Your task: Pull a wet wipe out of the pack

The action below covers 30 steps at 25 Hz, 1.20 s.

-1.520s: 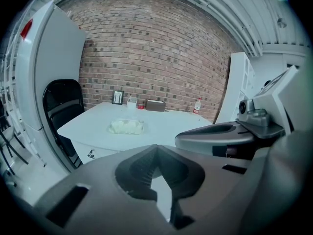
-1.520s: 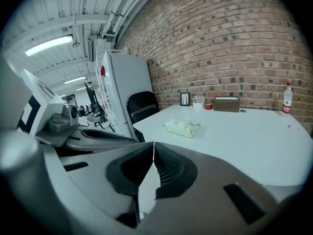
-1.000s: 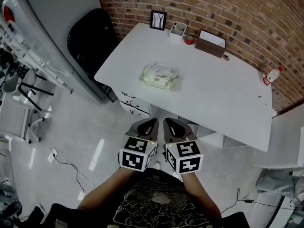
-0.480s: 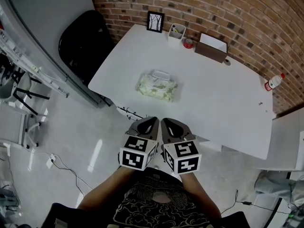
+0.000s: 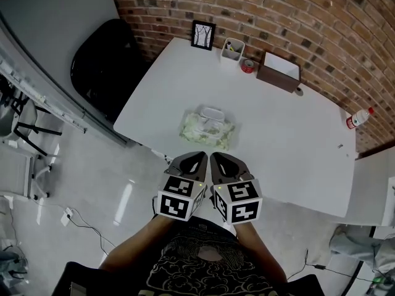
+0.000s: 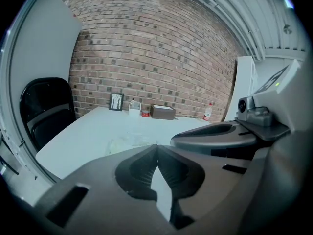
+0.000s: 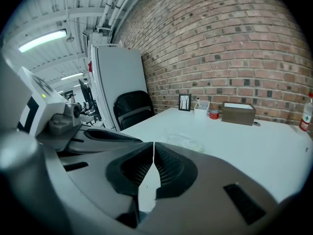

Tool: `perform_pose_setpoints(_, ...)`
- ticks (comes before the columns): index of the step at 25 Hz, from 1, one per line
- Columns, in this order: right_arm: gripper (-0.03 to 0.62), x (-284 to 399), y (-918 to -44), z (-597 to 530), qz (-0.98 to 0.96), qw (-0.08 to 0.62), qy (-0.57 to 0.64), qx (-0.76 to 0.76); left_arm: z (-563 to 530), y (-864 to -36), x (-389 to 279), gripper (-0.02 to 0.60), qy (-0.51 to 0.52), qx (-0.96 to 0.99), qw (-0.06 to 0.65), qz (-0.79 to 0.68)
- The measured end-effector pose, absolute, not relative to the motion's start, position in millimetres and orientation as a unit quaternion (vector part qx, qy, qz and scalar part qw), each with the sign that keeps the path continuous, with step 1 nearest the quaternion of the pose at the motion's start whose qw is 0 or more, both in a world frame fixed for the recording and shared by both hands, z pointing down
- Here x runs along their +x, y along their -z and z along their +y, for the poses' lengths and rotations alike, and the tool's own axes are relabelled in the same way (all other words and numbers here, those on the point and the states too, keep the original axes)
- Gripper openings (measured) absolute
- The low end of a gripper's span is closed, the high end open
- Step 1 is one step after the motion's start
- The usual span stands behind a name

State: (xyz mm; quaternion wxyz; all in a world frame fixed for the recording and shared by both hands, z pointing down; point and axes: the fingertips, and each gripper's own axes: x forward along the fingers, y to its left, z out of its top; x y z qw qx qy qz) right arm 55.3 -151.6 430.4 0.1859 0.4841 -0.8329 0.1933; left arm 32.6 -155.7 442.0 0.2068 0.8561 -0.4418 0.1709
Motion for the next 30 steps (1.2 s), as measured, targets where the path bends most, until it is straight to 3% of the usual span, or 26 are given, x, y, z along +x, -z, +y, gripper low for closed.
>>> perform_pose_setpoints(30,0.021,46.7,-479.2,-258.4,-0.783,0.233,-0.245,0.522,-266.6,-460.5,9.0,0.012,-0.196,0.865,0.211,-0.41)
